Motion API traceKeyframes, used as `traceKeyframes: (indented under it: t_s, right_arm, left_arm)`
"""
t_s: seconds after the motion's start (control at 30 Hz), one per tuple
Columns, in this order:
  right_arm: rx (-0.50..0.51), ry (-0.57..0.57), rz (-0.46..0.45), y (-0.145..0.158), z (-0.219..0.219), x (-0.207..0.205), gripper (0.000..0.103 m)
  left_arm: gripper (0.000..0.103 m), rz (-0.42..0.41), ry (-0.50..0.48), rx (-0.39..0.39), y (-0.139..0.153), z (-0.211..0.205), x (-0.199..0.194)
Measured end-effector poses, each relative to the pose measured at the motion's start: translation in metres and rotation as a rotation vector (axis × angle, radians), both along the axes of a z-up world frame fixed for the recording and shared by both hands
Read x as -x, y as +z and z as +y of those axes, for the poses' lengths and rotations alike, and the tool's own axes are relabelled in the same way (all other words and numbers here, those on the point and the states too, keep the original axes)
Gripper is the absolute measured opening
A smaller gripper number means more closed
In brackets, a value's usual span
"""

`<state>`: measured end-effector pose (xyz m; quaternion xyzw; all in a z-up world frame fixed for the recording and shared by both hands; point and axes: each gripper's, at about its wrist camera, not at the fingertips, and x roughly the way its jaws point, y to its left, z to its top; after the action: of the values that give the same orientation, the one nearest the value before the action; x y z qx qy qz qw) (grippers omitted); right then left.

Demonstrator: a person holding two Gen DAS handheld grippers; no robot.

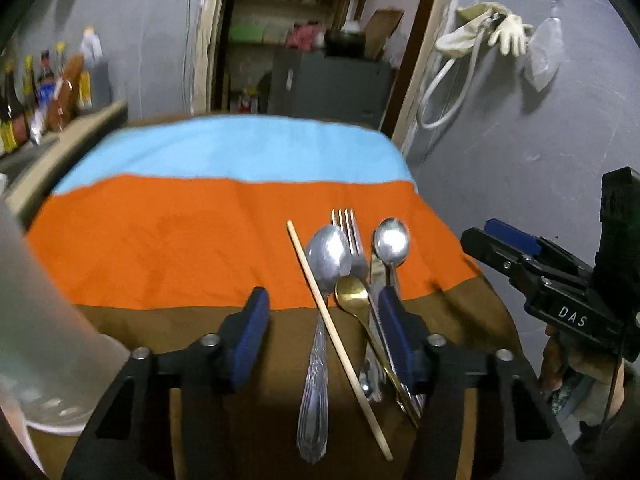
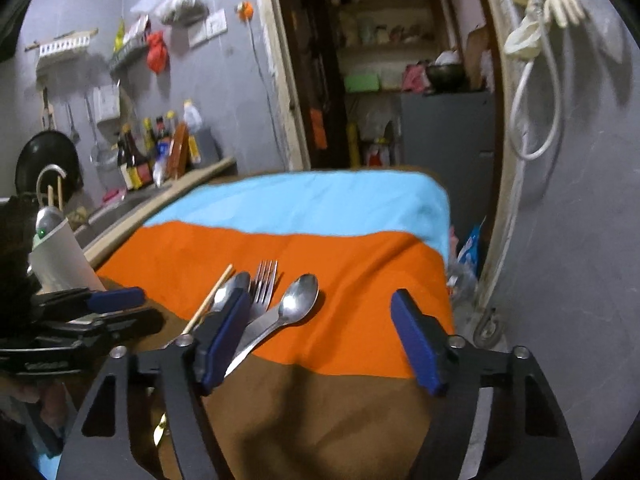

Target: Organize utensils

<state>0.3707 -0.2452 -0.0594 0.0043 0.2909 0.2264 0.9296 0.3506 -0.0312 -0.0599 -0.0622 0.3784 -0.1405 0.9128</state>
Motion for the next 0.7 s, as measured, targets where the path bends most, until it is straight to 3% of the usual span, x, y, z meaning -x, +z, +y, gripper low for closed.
traceKeyframes:
  t_s: [0.07, 0.3, 0.5, 0.7]
  right_arm:
    - [0.006, 0.015, 0.037, -0.003, 0.002, -0.008, 0.061]
    - [0.011, 0.075, 0.182, -0.018, 0.014, -0.039, 0.044]
    - [-0.057, 0.11, 0.336, -0.035, 0.015, -0.066, 0.036]
    - [-0.15, 0.117, 0.378, -0.039, 0.007, -0.079, 0.035]
  left_arm:
    - [0.037, 0.037, 0.002, 0.007, -0.004, 0.002, -0.01]
    - [0.02, 0.143, 0.01, 0.055, -0.017, 0.008, -0.031]
    - [0.009, 0.166, 0.02, 0.125, -0.02, 0.022, -0.037]
    - [0.002, 0.161, 0.009, 0.17, -0.02, 0.028, -0.033]
